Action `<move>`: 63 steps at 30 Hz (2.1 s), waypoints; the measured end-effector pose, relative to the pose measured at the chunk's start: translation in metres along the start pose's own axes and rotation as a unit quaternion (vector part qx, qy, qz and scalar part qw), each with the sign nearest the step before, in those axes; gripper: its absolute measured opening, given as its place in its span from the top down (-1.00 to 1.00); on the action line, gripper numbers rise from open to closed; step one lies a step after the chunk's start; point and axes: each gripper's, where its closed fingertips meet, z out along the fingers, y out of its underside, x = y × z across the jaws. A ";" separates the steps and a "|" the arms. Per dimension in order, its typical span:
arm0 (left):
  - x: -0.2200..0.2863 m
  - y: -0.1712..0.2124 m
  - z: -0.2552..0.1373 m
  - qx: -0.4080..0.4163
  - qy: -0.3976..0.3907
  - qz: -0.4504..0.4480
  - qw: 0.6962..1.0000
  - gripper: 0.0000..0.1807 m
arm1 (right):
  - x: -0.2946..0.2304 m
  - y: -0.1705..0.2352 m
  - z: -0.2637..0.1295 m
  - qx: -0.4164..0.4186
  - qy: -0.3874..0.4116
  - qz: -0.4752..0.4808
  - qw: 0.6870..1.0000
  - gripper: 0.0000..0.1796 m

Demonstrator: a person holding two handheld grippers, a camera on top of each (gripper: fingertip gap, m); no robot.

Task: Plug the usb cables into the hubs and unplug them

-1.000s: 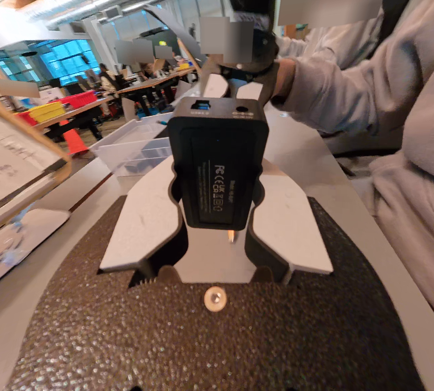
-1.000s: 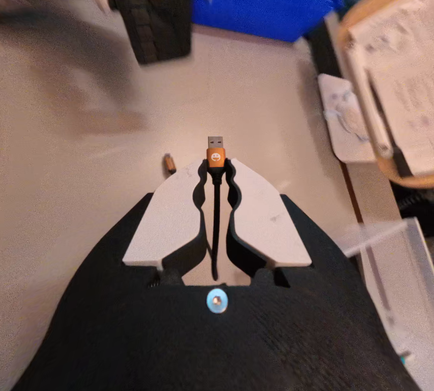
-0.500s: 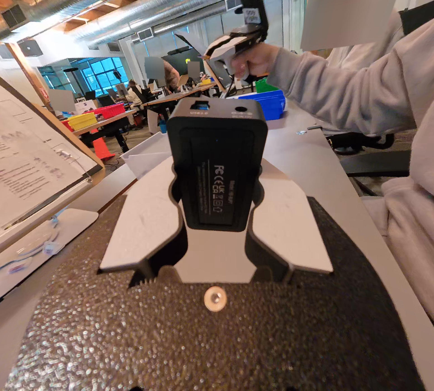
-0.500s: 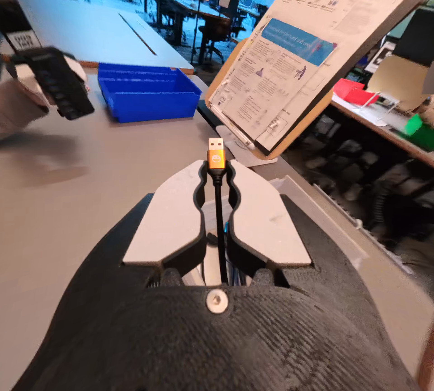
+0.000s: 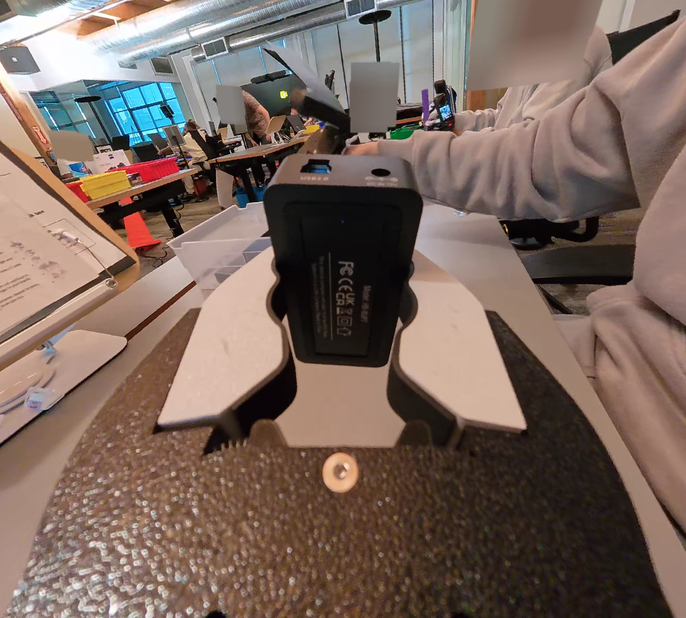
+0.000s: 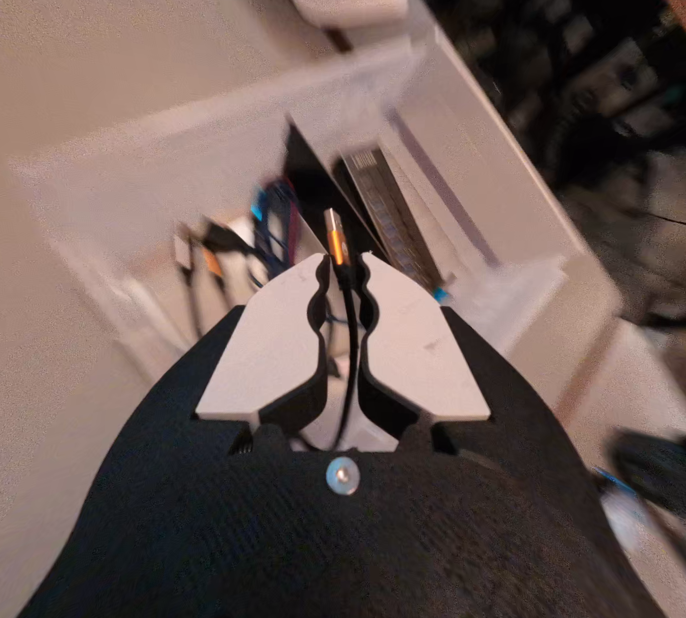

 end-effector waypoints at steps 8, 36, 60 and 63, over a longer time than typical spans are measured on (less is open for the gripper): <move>-0.005 0.008 0.001 0.002 -0.003 -0.015 1.000 0.34 | 0.015 0.041 0.026 -0.179 0.091 -0.152 0.968 0.46; 0.013 0.010 0.021 0.002 0.031 0.000 1.000 0.34 | -0.340 -0.220 -0.018 0.355 -0.250 -0.115 0.893 0.31; -0.030 0.028 0.031 -0.046 -0.128 -0.256 0.957 0.70 | -0.237 -0.199 0.002 0.170 0.240 -0.385 0.875 0.29; -0.038 0.025 0.029 0.001 -0.129 -0.286 0.950 0.70 | -0.245 -0.211 -0.004 0.212 0.254 -0.384 0.862 0.25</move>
